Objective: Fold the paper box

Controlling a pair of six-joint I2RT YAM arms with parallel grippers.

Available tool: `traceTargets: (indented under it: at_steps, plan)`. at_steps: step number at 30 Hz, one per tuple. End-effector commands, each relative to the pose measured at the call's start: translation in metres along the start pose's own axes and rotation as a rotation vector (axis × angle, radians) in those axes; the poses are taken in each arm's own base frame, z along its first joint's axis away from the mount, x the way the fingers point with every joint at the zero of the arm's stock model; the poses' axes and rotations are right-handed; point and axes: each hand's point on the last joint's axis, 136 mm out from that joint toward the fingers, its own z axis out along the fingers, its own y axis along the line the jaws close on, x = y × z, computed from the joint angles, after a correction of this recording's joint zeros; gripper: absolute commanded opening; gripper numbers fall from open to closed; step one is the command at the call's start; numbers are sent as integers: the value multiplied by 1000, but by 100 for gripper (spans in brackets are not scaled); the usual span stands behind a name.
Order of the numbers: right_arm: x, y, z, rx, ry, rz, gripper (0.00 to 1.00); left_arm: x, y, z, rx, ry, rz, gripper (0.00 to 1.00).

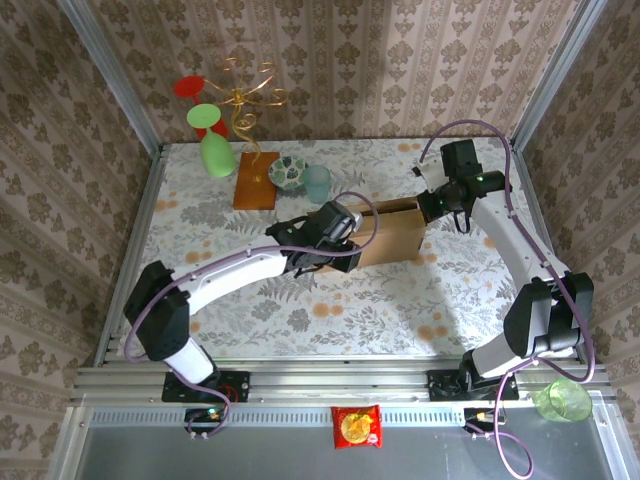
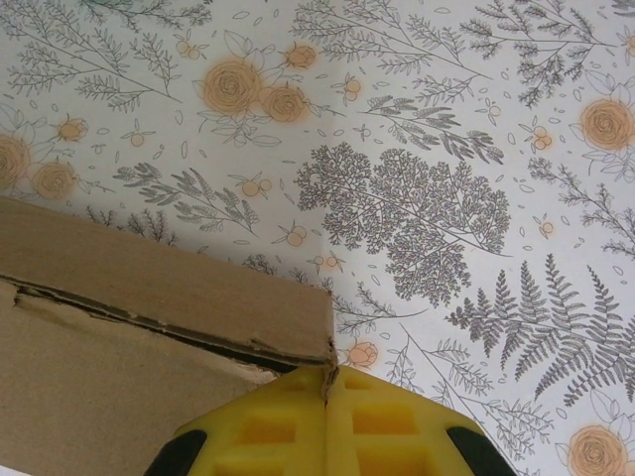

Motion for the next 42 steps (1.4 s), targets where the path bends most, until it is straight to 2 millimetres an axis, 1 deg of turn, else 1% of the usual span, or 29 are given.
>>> traceTargets:
  at_steps: [1, 3, 10, 15, 20, 25, 33, 42]
  plan:
    - [-1, 10, -10, -38, -3, 0, 0, -30, -3, -5, -43, -77, 53, 32]
    - [-3, 12, -12, -52, -3, 7, 0, -31, -2, 1, -54, -65, 67, 32]
    - [-10, 19, -18, -92, -2, 27, 0, -32, -3, 11, -46, -47, 67, 33]
    - [-10, 28, -18, -116, 14, 40, 0, -38, -9, 19, -25, -44, 71, 34]
    - [-9, 34, -19, -138, 25, 60, 0, -45, -7, 24, -21, -46, 59, 34]
    - [-8, 40, -18, -160, 48, 86, 0, -51, -7, 30, -12, -47, 57, 34]
    - [-11, 47, -16, -188, 46, 124, 0, -64, -15, 39, 20, -63, 57, 34]
    - [-16, 56, -12, -238, 56, 216, 0, -69, -17, 52, 46, -62, 44, 35]
